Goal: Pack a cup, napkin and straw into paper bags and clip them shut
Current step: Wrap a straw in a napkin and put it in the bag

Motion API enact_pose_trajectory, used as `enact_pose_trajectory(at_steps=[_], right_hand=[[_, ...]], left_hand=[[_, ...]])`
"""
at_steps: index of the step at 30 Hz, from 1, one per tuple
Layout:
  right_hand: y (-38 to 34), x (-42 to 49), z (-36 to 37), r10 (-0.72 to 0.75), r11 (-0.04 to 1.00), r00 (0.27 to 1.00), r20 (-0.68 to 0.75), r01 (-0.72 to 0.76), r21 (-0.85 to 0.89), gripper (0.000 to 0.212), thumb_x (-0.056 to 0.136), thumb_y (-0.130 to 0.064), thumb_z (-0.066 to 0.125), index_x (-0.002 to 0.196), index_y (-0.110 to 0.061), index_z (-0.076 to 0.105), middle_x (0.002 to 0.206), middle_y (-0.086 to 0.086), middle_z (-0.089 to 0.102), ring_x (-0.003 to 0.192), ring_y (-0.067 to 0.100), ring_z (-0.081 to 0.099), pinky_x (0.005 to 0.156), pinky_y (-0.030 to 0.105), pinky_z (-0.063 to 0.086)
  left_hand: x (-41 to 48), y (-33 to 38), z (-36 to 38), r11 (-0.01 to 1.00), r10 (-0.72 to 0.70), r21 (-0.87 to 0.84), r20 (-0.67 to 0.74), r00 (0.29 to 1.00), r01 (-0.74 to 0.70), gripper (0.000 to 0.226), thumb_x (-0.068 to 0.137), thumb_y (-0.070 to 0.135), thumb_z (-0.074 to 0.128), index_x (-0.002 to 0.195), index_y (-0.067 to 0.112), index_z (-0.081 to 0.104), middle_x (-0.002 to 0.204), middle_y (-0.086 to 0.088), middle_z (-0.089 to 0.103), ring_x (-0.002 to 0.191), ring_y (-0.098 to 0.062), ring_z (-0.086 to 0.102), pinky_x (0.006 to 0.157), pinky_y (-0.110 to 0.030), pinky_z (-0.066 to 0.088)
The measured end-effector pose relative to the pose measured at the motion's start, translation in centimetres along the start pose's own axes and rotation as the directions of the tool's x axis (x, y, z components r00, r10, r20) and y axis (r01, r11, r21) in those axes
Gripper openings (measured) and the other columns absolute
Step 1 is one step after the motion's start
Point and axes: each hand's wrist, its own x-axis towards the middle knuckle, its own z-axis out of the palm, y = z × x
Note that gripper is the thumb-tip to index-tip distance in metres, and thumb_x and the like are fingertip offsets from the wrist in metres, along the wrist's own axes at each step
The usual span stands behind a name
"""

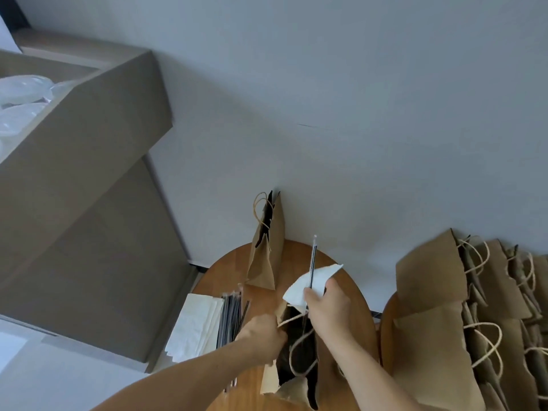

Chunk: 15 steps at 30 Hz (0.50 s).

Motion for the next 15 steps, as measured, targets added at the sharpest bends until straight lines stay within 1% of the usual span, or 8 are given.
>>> enact_pose_trajectory(at_steps=[1, 3, 4, 6, 8, 11, 13, 15], right_hand=[[0.3, -0.4, -0.4, -0.015, 0.998, 0.999, 0.036, 0.017, -0.055, 0.014, 0.091, -0.03, 0.065, 0.091, -0.019, 0.056, 0.083, -0.005, 0.062, 0.069, 0.01, 0.061, 0.048, 0.013, 0.038], [0.8, -1.2, -1.2, -0.045, 0.982, 0.989, 0.14, 0.069, -0.175, 0.015, 0.092, -0.033, 0.066, 0.093, -0.025, 0.052, 0.083, -0.012, 0.058, 0.069, 0.006, 0.059, 0.046, 0.009, 0.038], [1.1, -1.5, -1.5, -0.049, 0.969, 0.978, 0.201, 0.096, -0.229, 0.015, 0.092, -0.033, 0.065, 0.095, -0.027, 0.053, 0.086, -0.014, 0.058, 0.071, 0.006, 0.06, 0.047, 0.008, 0.039], [1.5, -2.0, -1.6, -0.034, 0.932, 0.952, 0.305, 0.14, -0.333, 0.013, 0.093, -0.03, 0.065, 0.101, -0.028, 0.055, 0.094, -0.011, 0.061, 0.077, 0.006, 0.06, 0.052, 0.01, 0.04], [1.7, -2.5, -0.6, -0.001, 0.918, 0.934, 0.358, 0.143, -0.371, 0.012, 0.093, -0.025, 0.064, 0.102, -0.029, 0.056, 0.097, -0.01, 0.062, 0.087, 0.009, 0.063, 0.059, 0.012, 0.045], [2.1, -2.6, 2.0, 0.096, 0.952, 0.911, 0.402, 0.034, -0.304, 0.016, 0.095, -0.015, 0.055, 0.106, -0.027, 0.06, 0.101, -0.007, 0.065, 0.097, 0.016, 0.063, 0.077, 0.023, 0.052], [2.8, -2.0, 3.6, 0.172, 0.945, 0.891, 0.419, -0.03, -0.325, 0.017, 0.094, -0.014, 0.054, 0.105, -0.025, 0.06, 0.1, -0.005, 0.066, 0.096, 0.017, 0.062, 0.077, 0.025, 0.048], [3.9, -1.4, 4.9, 0.253, 0.936, 0.868, 0.427, -0.108, -0.334, 0.015, 0.092, -0.014, 0.059, 0.105, -0.02, 0.061, 0.099, -0.002, 0.066, 0.096, 0.019, 0.062, 0.076, 0.027, 0.048]], left_hand=[[0.0, -0.1, -0.2, 0.996, -0.042, -0.076, 0.018, 0.999, 0.043, 0.02, 0.097, 0.022, 0.045, 0.092, 0.011, 0.062, 0.076, -0.01, 0.072, 0.062, -0.019, 0.073, 0.064, -0.031, 0.062], [0.0, -0.3, -0.7, 0.969, -0.094, -0.225, 0.045, 0.995, 0.102, 0.02, 0.097, 0.019, 0.044, 0.087, 0.008, 0.057, 0.063, -0.011, 0.068, 0.053, -0.02, 0.069, 0.049, -0.025, 0.054], [0.1, -0.4, -0.8, 0.954, -0.105, -0.276, 0.05, 0.993, 0.114, 0.02, 0.097, 0.02, 0.045, 0.087, 0.007, 0.057, 0.061, -0.012, 0.067, 0.051, -0.02, 0.068, 0.046, -0.023, 0.052], [0.2, -0.6, -0.8, 0.936, -0.11, -0.329, 0.059, 0.992, 0.124, 0.021, 0.096, 0.019, 0.044, 0.088, 0.004, 0.056, 0.057, -0.011, 0.067, 0.049, -0.021, 0.068, 0.047, -0.024, 0.051], [0.3, -0.7, -0.6, 0.931, -0.105, -0.342, 0.087, 0.991, 0.129, 0.022, 0.096, 0.018, 0.043, 0.088, 0.003, 0.058, 0.053, -0.009, 0.067, 0.05, -0.022, 0.068, 0.049, -0.026, 0.052], [0.2, -0.8, -0.5, 0.933, -0.079, -0.34, 0.123, 0.989, 0.117, 0.025, 0.094, 0.017, 0.042, 0.086, 0.004, 0.062, 0.056, -0.007, 0.067, 0.054, -0.022, 0.069, 0.054, -0.029, 0.055], [0.2, -1.1, -0.7, 0.937, -0.072, -0.333, 0.114, 0.991, 0.106, 0.026, 0.093, 0.016, 0.041, 0.08, 0.006, 0.061, 0.057, -0.008, 0.067, 0.055, -0.023, 0.07, 0.057, -0.03, 0.056], [0.2, -1.8, -1.2, 0.939, -0.078, -0.326, 0.098, 0.992, 0.106, 0.025, 0.092, 0.016, 0.039, 0.078, 0.007, 0.058, 0.059, -0.009, 0.067, 0.058, -0.025, 0.071, 0.056, -0.03, 0.055]])
